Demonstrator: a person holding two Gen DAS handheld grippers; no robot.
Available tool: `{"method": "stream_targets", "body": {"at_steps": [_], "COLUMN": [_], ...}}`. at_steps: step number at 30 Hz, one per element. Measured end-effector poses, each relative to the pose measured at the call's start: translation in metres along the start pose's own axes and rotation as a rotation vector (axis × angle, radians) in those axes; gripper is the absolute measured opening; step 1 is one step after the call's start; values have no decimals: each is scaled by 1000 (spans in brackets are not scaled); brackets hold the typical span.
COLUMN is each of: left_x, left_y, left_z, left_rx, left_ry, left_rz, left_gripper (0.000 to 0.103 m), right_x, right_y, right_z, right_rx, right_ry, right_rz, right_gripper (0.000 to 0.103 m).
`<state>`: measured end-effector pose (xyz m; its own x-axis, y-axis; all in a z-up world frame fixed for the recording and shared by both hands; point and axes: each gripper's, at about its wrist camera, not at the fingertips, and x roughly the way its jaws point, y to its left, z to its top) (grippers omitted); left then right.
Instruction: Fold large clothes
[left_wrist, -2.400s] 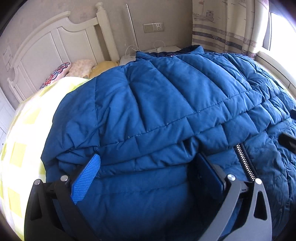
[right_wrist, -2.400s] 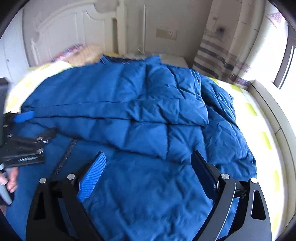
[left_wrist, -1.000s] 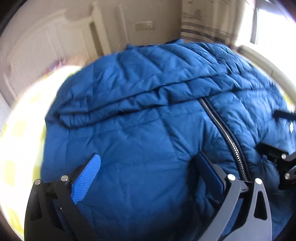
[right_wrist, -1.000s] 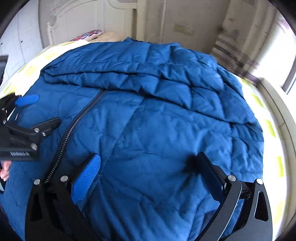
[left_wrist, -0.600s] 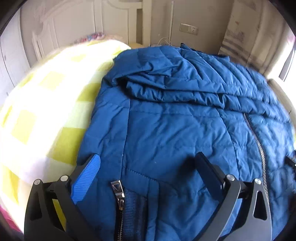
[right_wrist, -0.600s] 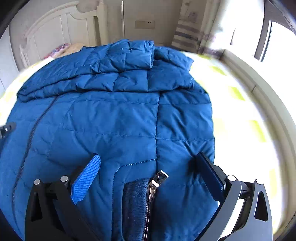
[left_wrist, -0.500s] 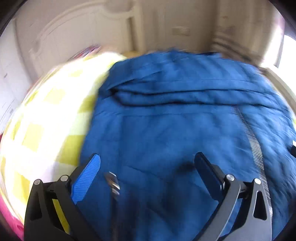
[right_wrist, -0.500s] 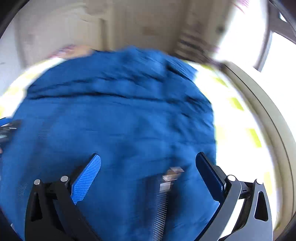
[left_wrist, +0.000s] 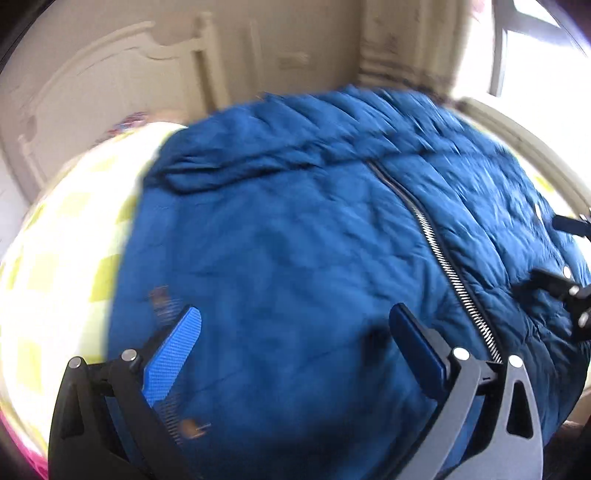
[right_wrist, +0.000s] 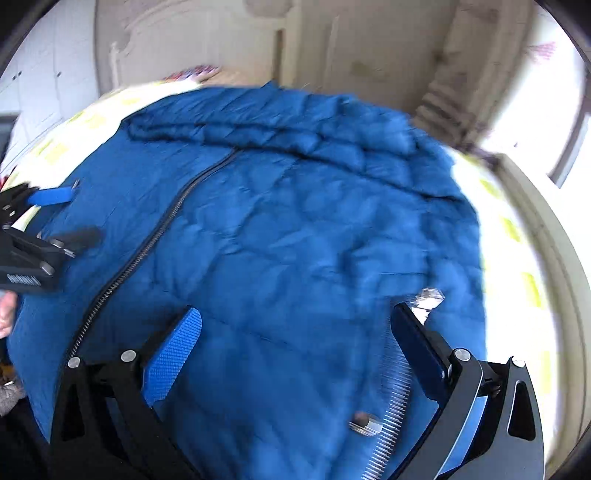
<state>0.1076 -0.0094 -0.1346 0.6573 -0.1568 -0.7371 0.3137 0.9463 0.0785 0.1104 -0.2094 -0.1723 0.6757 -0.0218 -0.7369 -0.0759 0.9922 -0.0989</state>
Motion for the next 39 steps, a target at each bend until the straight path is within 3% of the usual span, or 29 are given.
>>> {"method": "stream_targets", "body": {"at_steps": [3,5,7,9,10,13,15,17,18,20,22,26,29,30,32,34,36,39], "left_x": [4,10,11,3,-6,-27,-27,-18,-20,-21,-27,-54,-52,-48,-53,-60,-74,-88], "left_y": [22,41,48,42,34,4,-21,-41,-41,-33,-20,5,15,20,30,33,26,0], "left_z": [-13,-15,-13,-13,-14,-20,-28,-38,-42,-40,-40,-58,-77,-85,-93,-93,-92,-94], "left_rx": [-5,-87,-128,-117,-104,-20,82,173,176,153,110,56,76,66,1,-13,13,105], "left_ry": [26,74,91,79,55,9,22,7,-26,-1,18,-65,-41,-29,-42,-29,-57,-114], "left_rz": [105,27,31,54,28,-56,-30,47,62,27,0,52,79,65,23,21,11,-46], "left_gripper": [101,101,101,100,100,101,101,101,101,101,101,101,101,101,101,101,101,101], "right_x": [-7,6,6,-1,-8,-33,-34,-19,-13,-12,-19,-48,-47,-39,-38,-46,-61,-82], "right_y": [-20,-36,-39,-29,-16,17,42,59,57,46,40,25,14,11,4,7,19,45], "right_z": [-14,-27,-30,-26,-24,-23,-26,-37,-42,-43,-42,-53,-67,-71,-80,-79,-76,-75], "right_rx": [40,94,124,105,77,-23,-99,-150,-117,-69,-85,-78,-71,-66,-11,-3,-51,-156], "right_ry": [15,41,19,14,-12,-106,-101,-51,-54,-45,-38,-105,-96,-66,-87,-77,-110,-178], "right_rz": [-47,-17,-12,-78,-97,-5,74,86,94,134,105,25,64,70,98,62,49,101], "right_gripper": [98,99,98,98,98,98,98,98,98,98,97,97,97,98,98,98,98,98]}}
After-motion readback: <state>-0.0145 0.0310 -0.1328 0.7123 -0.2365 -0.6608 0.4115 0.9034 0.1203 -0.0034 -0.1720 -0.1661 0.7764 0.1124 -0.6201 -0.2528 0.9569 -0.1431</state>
